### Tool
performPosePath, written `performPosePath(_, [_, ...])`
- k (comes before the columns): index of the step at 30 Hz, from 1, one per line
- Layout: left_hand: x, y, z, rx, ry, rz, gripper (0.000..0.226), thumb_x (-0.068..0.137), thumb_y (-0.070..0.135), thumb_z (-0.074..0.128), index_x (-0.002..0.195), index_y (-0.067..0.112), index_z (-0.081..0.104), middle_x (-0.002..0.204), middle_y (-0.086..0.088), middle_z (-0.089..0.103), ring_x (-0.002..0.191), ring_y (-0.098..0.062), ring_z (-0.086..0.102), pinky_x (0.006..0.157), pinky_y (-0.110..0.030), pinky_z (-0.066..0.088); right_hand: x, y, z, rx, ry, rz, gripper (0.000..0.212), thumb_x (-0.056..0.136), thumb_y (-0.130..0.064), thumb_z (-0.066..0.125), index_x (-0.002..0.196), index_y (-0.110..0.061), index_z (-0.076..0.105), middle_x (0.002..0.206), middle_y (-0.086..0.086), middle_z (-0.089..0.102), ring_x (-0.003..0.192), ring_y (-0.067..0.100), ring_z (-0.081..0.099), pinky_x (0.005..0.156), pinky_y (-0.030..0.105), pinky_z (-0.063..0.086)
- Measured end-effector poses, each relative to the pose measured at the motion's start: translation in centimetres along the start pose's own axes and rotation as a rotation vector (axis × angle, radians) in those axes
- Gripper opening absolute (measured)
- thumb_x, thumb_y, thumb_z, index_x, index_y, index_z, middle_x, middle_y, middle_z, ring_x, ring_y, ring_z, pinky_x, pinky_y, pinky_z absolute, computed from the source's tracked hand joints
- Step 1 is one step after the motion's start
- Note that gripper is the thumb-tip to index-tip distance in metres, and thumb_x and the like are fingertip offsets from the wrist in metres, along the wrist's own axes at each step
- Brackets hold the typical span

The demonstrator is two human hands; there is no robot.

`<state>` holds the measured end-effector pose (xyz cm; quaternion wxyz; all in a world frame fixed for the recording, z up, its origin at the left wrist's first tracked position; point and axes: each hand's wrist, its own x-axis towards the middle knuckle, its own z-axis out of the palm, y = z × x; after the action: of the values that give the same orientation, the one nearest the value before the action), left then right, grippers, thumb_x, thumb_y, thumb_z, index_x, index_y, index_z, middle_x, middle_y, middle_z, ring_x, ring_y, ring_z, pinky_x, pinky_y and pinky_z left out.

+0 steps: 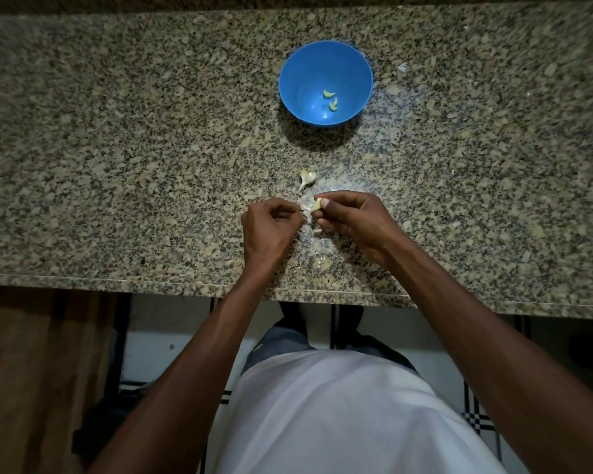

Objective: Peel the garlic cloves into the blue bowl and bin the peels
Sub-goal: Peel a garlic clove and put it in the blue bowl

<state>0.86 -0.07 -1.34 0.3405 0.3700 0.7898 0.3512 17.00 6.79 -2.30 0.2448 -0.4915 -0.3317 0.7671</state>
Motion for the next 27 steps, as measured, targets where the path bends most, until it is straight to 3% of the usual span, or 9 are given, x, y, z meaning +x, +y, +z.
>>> performPosePath(6, [-0.17, 0.24, -0.06, 0.144, -0.004, 0.028, 0.028, 0.096, 0.014, 0.07, 0.124, 0.011, 0.073, 0.119, -0.005, 0.074, 0.094, -0.014, 0.071, 0.078, -0.026, 0.061, 0.09, 0.26, -0.01, -0.087, 0.017, -0.021, 0.019, 0.098, -0.002, 0.068, 0.115, 0.003, 0.075, 0.097, 0.018, 0.076, 0.089, 0.021, 0.075, 0.082, 0.028, 0.063])
performPosePath(8, [-0.35, 0.36, -0.19, 0.102, 0.041, 0.014, 0.025, 0.098, 0.018, 0.069, 0.121, 0.01, 0.075, 0.114, -0.004, 0.076, 0.091, -0.014, 0.071, 0.076, -0.026, 0.061, 0.1, 0.37, -0.08, -0.103, 0.021, -0.034, 0.019, 0.098, -0.003, 0.069, 0.115, 0.002, 0.075, 0.099, 0.02, 0.076, 0.091, 0.022, 0.075, 0.085, 0.03, 0.063])
performPosePath(11, [-0.46, 0.5, -0.3, -0.104, -0.008, -0.049, 0.027, 0.098, 0.038, 0.07, 0.104, 0.014, 0.08, 0.087, 0.0, 0.079, 0.076, -0.011, 0.073, 0.071, -0.033, 0.061, 0.11, 0.47, -0.15, -0.099, 0.027, -0.034, 0.019, 0.098, -0.006, 0.07, 0.115, 0.001, 0.075, 0.103, 0.022, 0.077, 0.09, 0.022, 0.076, 0.086, 0.034, 0.064])
performPosePath(13, [-0.4, 0.63, -0.21, -0.186, -0.092, -0.086, 0.031, 0.089, 0.045, 0.077, 0.104, 0.018, 0.08, 0.092, 0.003, 0.079, 0.084, -0.011, 0.075, 0.078, -0.037, 0.063, 0.09, 0.49, -0.09, -0.087, 0.025, -0.031, 0.021, 0.097, -0.007, 0.072, 0.116, 0.0, 0.076, 0.106, 0.02, 0.078, 0.09, 0.022, 0.076, 0.085, 0.033, 0.064])
performPosePath(15, [-0.43, 0.54, 0.07, -0.249, -0.144, -0.098, 0.034, 0.082, 0.04, 0.086, 0.106, 0.016, 0.08, 0.101, 0.003, 0.079, 0.095, -0.014, 0.076, 0.085, -0.041, 0.064, -0.01, 0.47, 0.01, -0.079, 0.031, -0.032, 0.021, 0.096, -0.008, 0.074, 0.115, 0.0, 0.076, 0.107, 0.016, 0.079, 0.094, 0.022, 0.077, 0.083, 0.029, 0.063])
performPosePath(19, [-0.39, 0.11, 0.55, -0.308, -0.141, -0.085, 0.016, 0.086, 0.014, 0.083, 0.101, 0.009, 0.081, 0.094, 0.001, 0.08, 0.089, -0.014, 0.077, 0.084, -0.044, 0.064, -0.18, 0.54, -0.04, -0.055, 0.06, -0.024, 0.017, 0.095, -0.008, 0.074, 0.11, -0.001, 0.078, 0.103, 0.016, 0.08, 0.091, 0.02, 0.076, 0.079, 0.028, 0.062])
performPosePath(24, [-0.22, 0.02, 0.44, -0.282, -0.153, -0.094, 0.011, 0.09, 0.011, 0.079, 0.101, 0.01, 0.079, 0.095, 0.002, 0.078, 0.089, -0.018, 0.076, 0.085, -0.042, 0.064, -0.06, 0.56, -0.32, 0.074, 0.067, 0.047, 0.016, 0.095, -0.005, 0.074, 0.109, -0.001, 0.077, 0.1, 0.015, 0.08, 0.091, 0.018, 0.076, 0.079, 0.024, 0.061])
performPosePath(27, [-0.02, -0.31, 0.29, -0.187, -0.118, -0.071, 0.015, 0.091, 0.006, 0.076, 0.103, 0.014, 0.079, 0.105, 0.003, 0.077, 0.097, -0.012, 0.072, 0.09, -0.04, 0.062, 0.04, 0.57, -0.42, 0.119, 0.079, 0.072, 0.016, 0.094, -0.004, 0.075, 0.109, 0.001, 0.076, 0.1, 0.016, 0.08, 0.095, 0.02, 0.077, 0.079, 0.023, 0.061])
